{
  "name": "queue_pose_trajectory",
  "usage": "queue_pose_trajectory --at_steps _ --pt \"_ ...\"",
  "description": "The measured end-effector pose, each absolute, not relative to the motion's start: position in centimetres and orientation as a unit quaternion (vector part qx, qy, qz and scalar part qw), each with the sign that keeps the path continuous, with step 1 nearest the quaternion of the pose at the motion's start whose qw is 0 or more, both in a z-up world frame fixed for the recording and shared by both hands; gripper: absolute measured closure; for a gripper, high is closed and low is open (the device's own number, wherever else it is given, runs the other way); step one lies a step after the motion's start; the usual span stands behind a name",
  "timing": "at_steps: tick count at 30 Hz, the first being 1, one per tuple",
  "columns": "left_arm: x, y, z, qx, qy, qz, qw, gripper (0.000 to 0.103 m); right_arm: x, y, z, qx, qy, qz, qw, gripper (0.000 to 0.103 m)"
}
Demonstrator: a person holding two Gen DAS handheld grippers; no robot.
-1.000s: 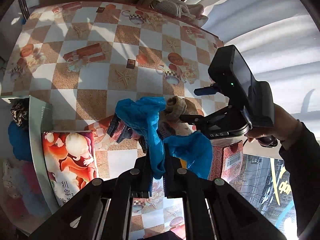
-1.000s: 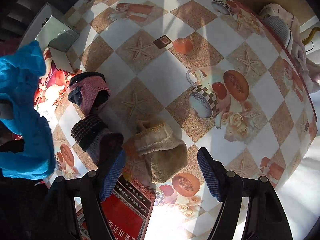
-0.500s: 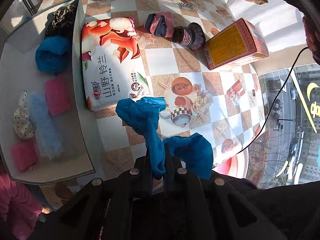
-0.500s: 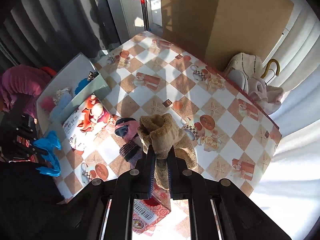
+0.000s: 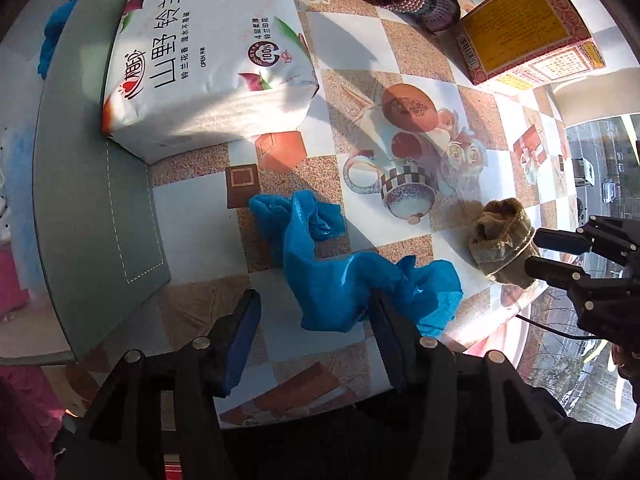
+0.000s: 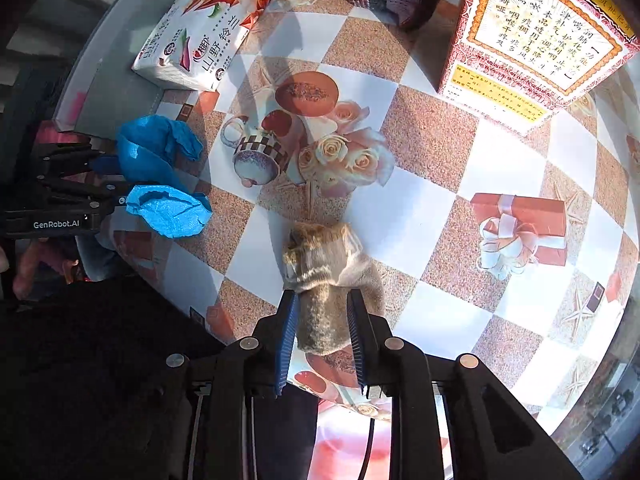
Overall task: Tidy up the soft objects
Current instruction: 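Grasp the beige fuzzy sock with the right tool and lift it, then carry blue glove with left tool while right tool carries beige sock to box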
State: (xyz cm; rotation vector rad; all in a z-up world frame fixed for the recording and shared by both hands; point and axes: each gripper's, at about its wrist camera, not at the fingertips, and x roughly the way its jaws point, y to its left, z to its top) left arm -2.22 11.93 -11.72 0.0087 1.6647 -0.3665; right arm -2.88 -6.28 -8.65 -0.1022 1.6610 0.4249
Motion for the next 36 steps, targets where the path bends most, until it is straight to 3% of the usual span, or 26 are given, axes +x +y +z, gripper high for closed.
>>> queue_pose_trajectory --at_steps 1,2,8,15,16,17,19,21,31,36 --pt "-2.3 12.1 -11.7 -0.004 0.736 -0.161 0.657 0.036 -3.1 -6.3 -8.5 -0.044 0.728 0.187 0.658 0.036" --pt "-2.4 12.4 -11.7 -0.015 0.737 -0.158 0.657 0.035 -3.2 -6.2 -8.0 -0.046 0.719 0.187 0.668 0.029" --pt "-2.5 14.5 -12.1 -0.077 0.740 -0.125 0.656 0.031 -3.1 -5.9 -6.7 -0.070 0.698 0.184 0.689 0.029" --pt "-1.2 14.2 -13.8 -0.087 0.748 -0.071 0.655 0.027 -3.2 -2.6 -11.9 -0.160 0.725 0.180 0.646 0.029" --pt "-1.2 13.9 -14.3 -0.073 0.753 -0.062 0.651 0.035 -3.3 -2.4 -12.6 -0.170 0.726 0.175 0.643 0.039" --pt "-1.2 13.5 -14.8 -0.060 0.759 -0.066 0.645 0.050 -3.3 -2.3 -13.0 -0.162 0.731 0.175 0.639 0.064" --pt "-1.4 12.2 -14.6 -0.016 0.756 -0.092 0.647 0.096 -3.4 -2.6 -13.3 -0.139 0.742 0.169 0.634 0.072" --pt "-2.0 11.2 -14.2 0.018 0.750 -0.117 0.651 0.096 -3.8 -3.1 -12.5 -0.115 0.737 0.169 0.644 0.078" --pt "-3.3 9.1 -13.3 0.058 0.753 -0.184 0.629 0.096 -5.8 -10.2 -10.5 0.065 0.739 0.097 0.663 0.078" --pt "-3.0 7.0 -12.3 0.060 0.738 -0.220 0.635 0.097 -6.0 -11.9 -10.9 0.079 0.739 0.076 0.664 0.078"
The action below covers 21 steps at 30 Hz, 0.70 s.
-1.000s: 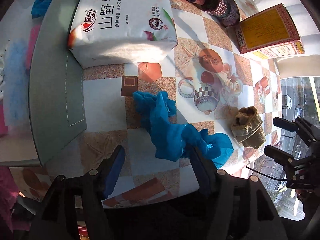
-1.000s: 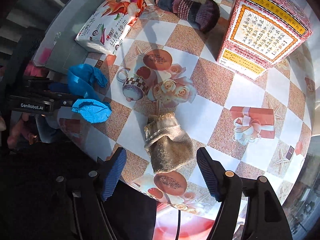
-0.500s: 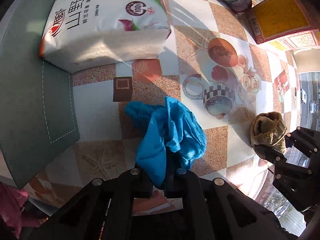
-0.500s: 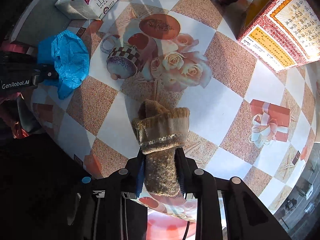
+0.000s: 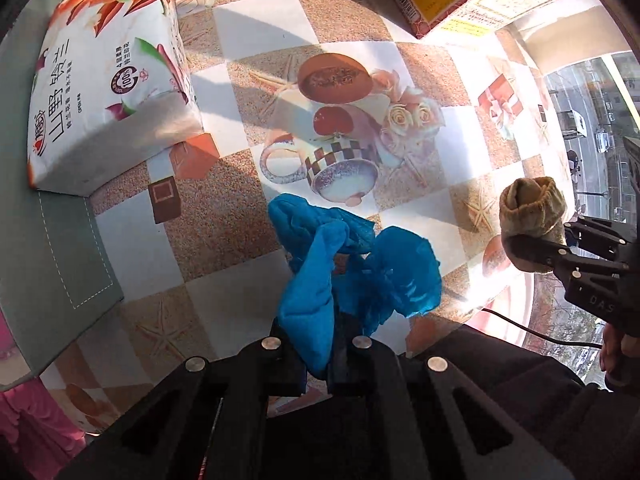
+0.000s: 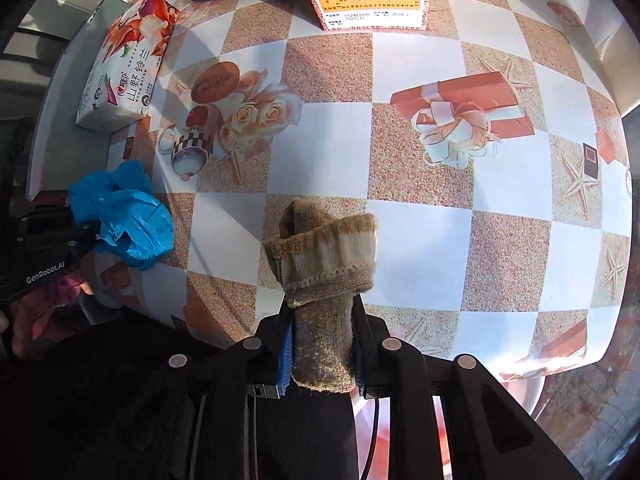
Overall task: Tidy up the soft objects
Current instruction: 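Carry blue glove with left tool while right tool carries beige sock to box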
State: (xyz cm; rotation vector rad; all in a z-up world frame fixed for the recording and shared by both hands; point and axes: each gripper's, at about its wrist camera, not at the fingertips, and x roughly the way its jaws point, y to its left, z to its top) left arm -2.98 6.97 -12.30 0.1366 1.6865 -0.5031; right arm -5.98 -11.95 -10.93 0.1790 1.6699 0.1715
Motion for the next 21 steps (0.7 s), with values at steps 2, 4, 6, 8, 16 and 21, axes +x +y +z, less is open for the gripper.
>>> queue_pose_trajectory --at_steps 2,4,6,8,16,21 --pt "-2.7 7.0 -11.5 0.048 0.732 -0.233 0.639 0.097 -5.8 -12.5 -10.1 0.088 0.732 0.078 0.671 0.078" --pt "-2.2 7.2 -11.0 0.046 0.726 -0.234 0.645 0.097 -5.4 -12.6 -9.2 0.093 0.725 0.078 0.678 0.078" --pt "-1.9 6.9 -10.9 0.054 0.725 -0.232 0.646 0.097 -5.2 -12.9 -8.6 0.101 0.721 0.077 0.681 0.078" --pt "-2.0 5.7 -10.6 0.080 0.724 -0.234 0.644 0.097 -5.1 -13.6 -8.4 0.107 0.721 0.072 0.681 0.078" --pt "-3.5 -3.5 -8.4 0.233 0.668 -0.313 0.633 0.097 -5.7 -14.9 -8.4 0.134 0.728 0.041 0.671 0.078" --pt "-3.4 -9.0 -6.0 0.280 0.621 -0.361 0.637 0.097 -5.4 -16.9 -7.7 0.160 0.721 0.003 0.674 0.078"
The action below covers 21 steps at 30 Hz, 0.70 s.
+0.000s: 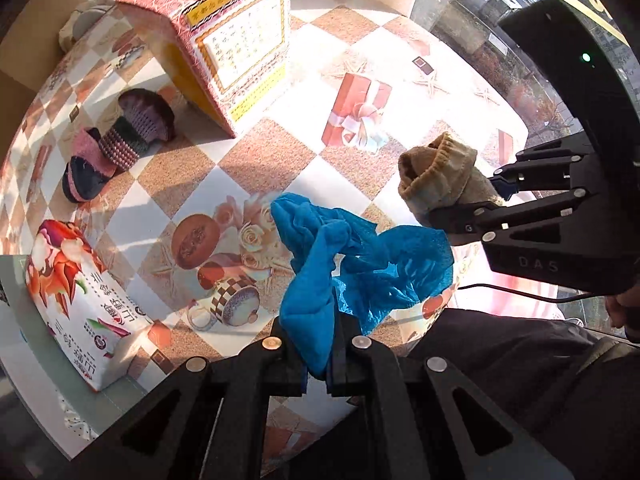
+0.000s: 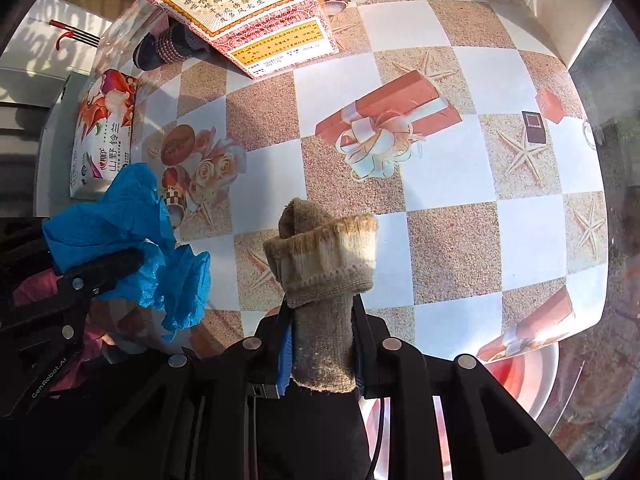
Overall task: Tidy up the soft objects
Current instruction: 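Carry blue glove with left tool while right tool carries beige sock to box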
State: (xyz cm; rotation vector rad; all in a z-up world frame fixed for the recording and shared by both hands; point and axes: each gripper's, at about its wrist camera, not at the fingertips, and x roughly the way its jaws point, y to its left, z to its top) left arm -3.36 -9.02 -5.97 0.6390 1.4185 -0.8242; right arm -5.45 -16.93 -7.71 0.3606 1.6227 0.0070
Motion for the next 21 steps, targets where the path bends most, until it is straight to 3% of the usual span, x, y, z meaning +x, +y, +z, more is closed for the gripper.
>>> queue_pose_trajectory --at_steps 14,21 --pt "7.1 -8.9 6.7 0.122 0.551 -0.326 0.758 0.097 0.7 -24.1 6.0 0.158 0.558 -0.098 0.809 0.078" --pt "12.6 -3.3 7.9 0.079 0.550 -0.207 0.805 0.097 6.1 -21.9 8.1 0.141 0.538 -0.079 0.828 0.078"
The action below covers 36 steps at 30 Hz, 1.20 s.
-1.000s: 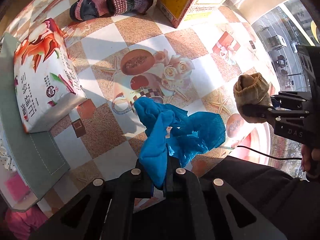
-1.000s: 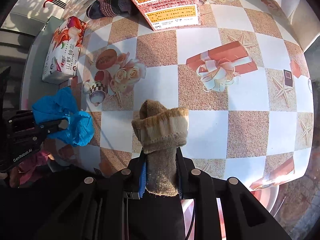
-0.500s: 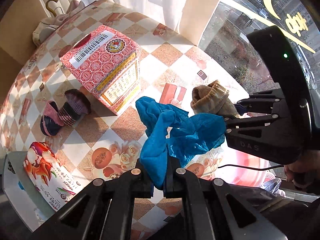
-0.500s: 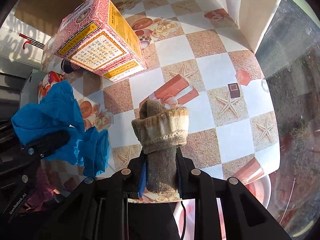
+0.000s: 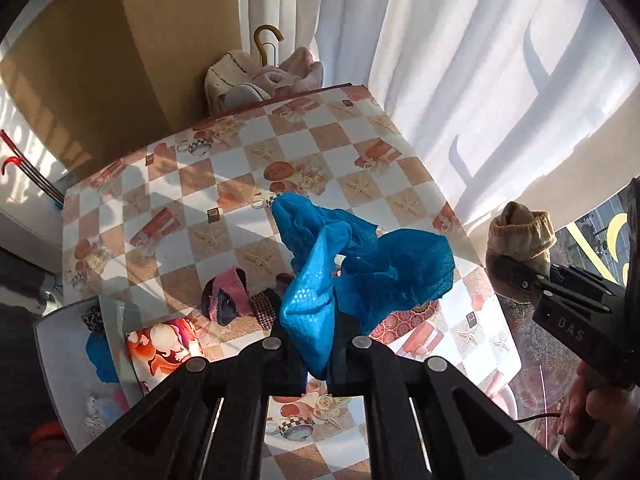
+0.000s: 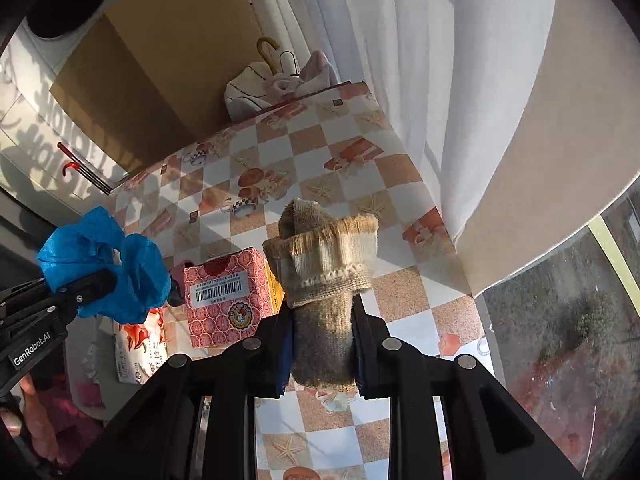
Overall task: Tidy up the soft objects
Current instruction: 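Carry blue glove with left tool while right tool carries beige sock to box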
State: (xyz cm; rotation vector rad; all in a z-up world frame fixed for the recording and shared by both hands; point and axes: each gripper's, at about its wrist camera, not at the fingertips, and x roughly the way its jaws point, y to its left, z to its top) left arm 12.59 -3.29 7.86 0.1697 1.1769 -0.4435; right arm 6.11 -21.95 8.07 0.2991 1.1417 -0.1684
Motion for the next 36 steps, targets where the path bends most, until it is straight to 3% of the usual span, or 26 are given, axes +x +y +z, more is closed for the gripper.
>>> queue_pose_trajectory --at_steps 10,22,36 --pt "13.7 5.2 5.4 0.057 0.589 -0.111 0.799 0.097 10.5 -11.4 8.2 0.099 0.551 0.038 0.828 0.078" --pt "8.5 13.0 1.3 0.009 0.641 -0.055 0.765 0.096 7.8 -0.9 4.2 0.016 0.615 0.106 0.781 0.078" --pt "6.1 19.2 1.0 -0.045 0.640 -0.016 0.767 0.096 6.4 7.1 4.7 -0.147 0.587 0.153 0.782 0.078"
